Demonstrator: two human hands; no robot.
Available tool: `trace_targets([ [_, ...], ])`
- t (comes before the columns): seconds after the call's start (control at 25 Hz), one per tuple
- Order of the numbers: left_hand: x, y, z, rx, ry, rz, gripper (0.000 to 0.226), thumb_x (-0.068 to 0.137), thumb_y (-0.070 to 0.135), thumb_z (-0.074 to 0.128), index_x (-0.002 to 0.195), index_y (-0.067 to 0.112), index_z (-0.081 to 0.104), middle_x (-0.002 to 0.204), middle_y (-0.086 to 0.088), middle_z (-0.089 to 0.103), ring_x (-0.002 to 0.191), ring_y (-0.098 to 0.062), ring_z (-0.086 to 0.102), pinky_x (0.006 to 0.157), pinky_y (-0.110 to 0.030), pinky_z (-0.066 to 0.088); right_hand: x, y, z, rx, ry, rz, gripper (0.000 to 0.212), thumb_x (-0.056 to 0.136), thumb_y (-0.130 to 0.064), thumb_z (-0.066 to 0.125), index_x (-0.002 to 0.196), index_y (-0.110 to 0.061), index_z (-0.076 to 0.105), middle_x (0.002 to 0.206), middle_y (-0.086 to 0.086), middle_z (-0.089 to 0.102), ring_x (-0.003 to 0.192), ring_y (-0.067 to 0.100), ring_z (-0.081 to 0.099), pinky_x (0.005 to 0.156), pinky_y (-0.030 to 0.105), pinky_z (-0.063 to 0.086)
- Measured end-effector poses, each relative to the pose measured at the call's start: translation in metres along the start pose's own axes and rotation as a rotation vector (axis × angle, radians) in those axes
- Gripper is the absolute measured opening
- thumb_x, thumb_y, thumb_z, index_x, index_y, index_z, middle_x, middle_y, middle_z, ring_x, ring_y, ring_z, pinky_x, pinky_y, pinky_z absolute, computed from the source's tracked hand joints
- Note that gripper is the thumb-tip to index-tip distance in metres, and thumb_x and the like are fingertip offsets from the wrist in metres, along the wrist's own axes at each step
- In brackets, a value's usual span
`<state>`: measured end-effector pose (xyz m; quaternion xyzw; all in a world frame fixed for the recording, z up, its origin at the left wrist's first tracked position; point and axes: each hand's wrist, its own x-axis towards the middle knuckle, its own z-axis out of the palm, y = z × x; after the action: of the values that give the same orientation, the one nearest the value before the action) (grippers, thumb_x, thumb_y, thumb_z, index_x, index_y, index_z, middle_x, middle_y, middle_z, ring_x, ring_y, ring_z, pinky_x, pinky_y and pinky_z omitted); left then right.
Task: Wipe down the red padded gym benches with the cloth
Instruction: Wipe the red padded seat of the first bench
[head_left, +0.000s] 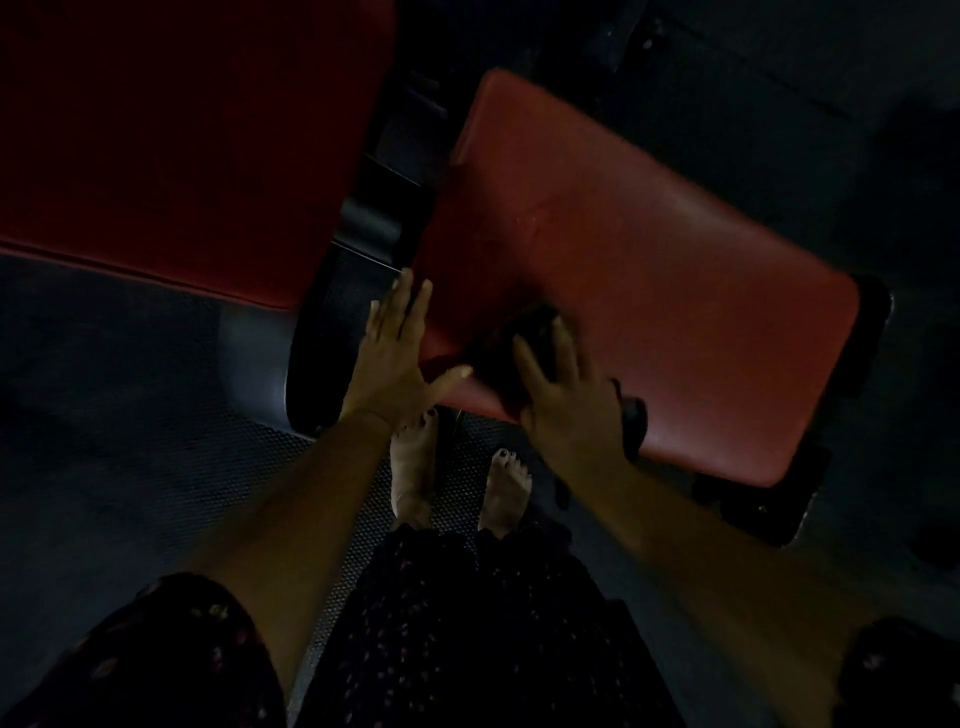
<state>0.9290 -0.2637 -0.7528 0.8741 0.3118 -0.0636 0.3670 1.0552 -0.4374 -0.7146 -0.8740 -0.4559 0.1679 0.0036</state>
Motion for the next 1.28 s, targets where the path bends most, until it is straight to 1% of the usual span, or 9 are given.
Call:
trace_targets([
  [0.08, -0.006, -0.015, -0.010, 0.050, -0.123, 0.008, 0.124, 0.071, 0.072, 0.063, 0.154, 0.021, -0.013, 0.159, 0.006, -0.023, 0.135, 0.006, -0.038, 0.115, -0.034, -0.016, -0.031, -0.016, 0.009, -0.021, -0.072, -0.055, 0.084, 0.060, -0.021, 0.086, 0.137, -0.017, 0.053, 0.142, 0.029, 0.045, 0.091, 0.043, 0.060, 0.063, 0.044, 0.053],
  [0.2, -0.014, -0.040, -0.021, 0.228, -0.257, 0.035, 0.126, 0.069, 0.078, 0.054, 0.148, 0.020, -0.026, 0.162, -0.001, -0.018, 0.147, -0.011, -0.022, 0.122, -0.039, -0.011, -0.039, -0.022, 0.010, -0.010, -0.113, -0.093, 0.087, 0.061, -0.021, 0.087, 0.139, -0.021, 0.049, 0.144, 0.024, 0.045, 0.091, 0.041, 0.060, 0.064, 0.043, 0.053],
  [0.4, -0.012, -0.047, -0.022, 0.297, -0.293, 0.047, 0.131, 0.066, 0.088, 0.045, 0.147, 0.013, -0.026, 0.157, 0.003, -0.021, 0.147, -0.012, -0.018, 0.121, -0.038, -0.010, 0.053, 0.024, -0.020, -0.143, 0.029, -0.376, 0.043, 0.093, -0.020, 0.049, 0.135, -0.027, 0.053, 0.144, 0.016, 0.050, 0.091, 0.041, 0.061, 0.064, 0.042, 0.049],
  [0.6, -0.013, -0.044, -0.018, 0.377, -0.276, 0.026, 0.122, 0.066, 0.086, 0.024, 0.145, 0.008, -0.027, 0.157, -0.003, -0.023, 0.146, -0.016, -0.019, 0.121, -0.042, -0.008, 0.166, 0.062, -0.069, -0.138, 0.039, 0.010, 0.058, 0.091, -0.019, 0.057, 0.144, -0.032, 0.038, 0.153, 0.021, 0.023, 0.119, 0.049, 0.042, 0.089, 0.057, 0.046],
  [0.72, -0.011, -0.045, -0.018, 0.515, -0.247, 0.055, 0.119, 0.068, 0.086, 0.012, 0.145, 0.004, -0.028, 0.159, -0.009, -0.022, 0.147, -0.020, -0.020, 0.121, -0.045, -0.007, 0.218, 0.065, -0.096, 0.033, -0.005, 0.331, 0.061, 0.092, -0.015, 0.058, 0.147, -0.029, 0.035, 0.154, 0.015, 0.017, 0.128, 0.044, 0.036, 0.102, 0.051, 0.041],
  [0.8, -0.011, -0.043, -0.018, 0.549, -0.244, 0.032, 0.118, 0.068, 0.086, 0.008, 0.143, 0.004, -0.032, 0.160, -0.010, -0.023, 0.148, -0.021, -0.022, 0.120, -0.047, -0.010, 0.230, 0.052, -0.099, 0.123, -0.023, 0.365, 0.062, 0.092, -0.016, 0.059, 0.148, -0.025, 0.034, 0.153, 0.014, 0.020, 0.127, 0.043, 0.040, 0.105, 0.046, 0.040],
  [1.04, -0.014, -0.033, -0.022, 0.386, -0.261, -0.087, 0.127, 0.056, 0.093, 0.021, 0.145, 0.019, -0.030, 0.160, -0.002, -0.023, 0.149, -0.023, -0.019, 0.118, -0.054, -0.006, 0.136, -0.032, -0.050, -0.053, -0.063, -0.085, 0.074, 0.089, -0.016, 0.060, 0.153, -0.031, 0.025, 0.158, 0.013, 0.018, 0.118, 0.041, 0.043, 0.080, 0.044, 0.049],
  [1.16, -0.017, -0.046, -0.023, 0.403, -0.180, -0.028, 0.127, 0.066, 0.086, 0.043, 0.150, 0.017, -0.025, 0.160, -0.003, -0.018, 0.148, -0.019, -0.021, 0.120, -0.049, -0.004, 0.060, -0.065, -0.021, -0.071, -0.070, -0.315, 0.071, 0.079, -0.024, 0.071, 0.144, -0.028, 0.044, 0.143, 0.013, 0.044, 0.103, 0.040, 0.055, 0.067, 0.039, 0.055],
  [1.28, -0.011, -0.072, -0.041, 0.613, -0.158, 0.138, 0.129, 0.078, 0.056, 0.069, 0.148, 0.010, -0.031, 0.161, -0.012, -0.018, 0.145, -0.020, -0.030, 0.121, -0.046, 0.013, 0.016, -0.080, 0.003, -0.160, -0.140, -0.621, 0.050, 0.076, -0.023, 0.060, 0.126, -0.027, 0.062, 0.127, 0.003, 0.057, 0.094, 0.035, 0.061, 0.063, 0.039, 0.054],
])
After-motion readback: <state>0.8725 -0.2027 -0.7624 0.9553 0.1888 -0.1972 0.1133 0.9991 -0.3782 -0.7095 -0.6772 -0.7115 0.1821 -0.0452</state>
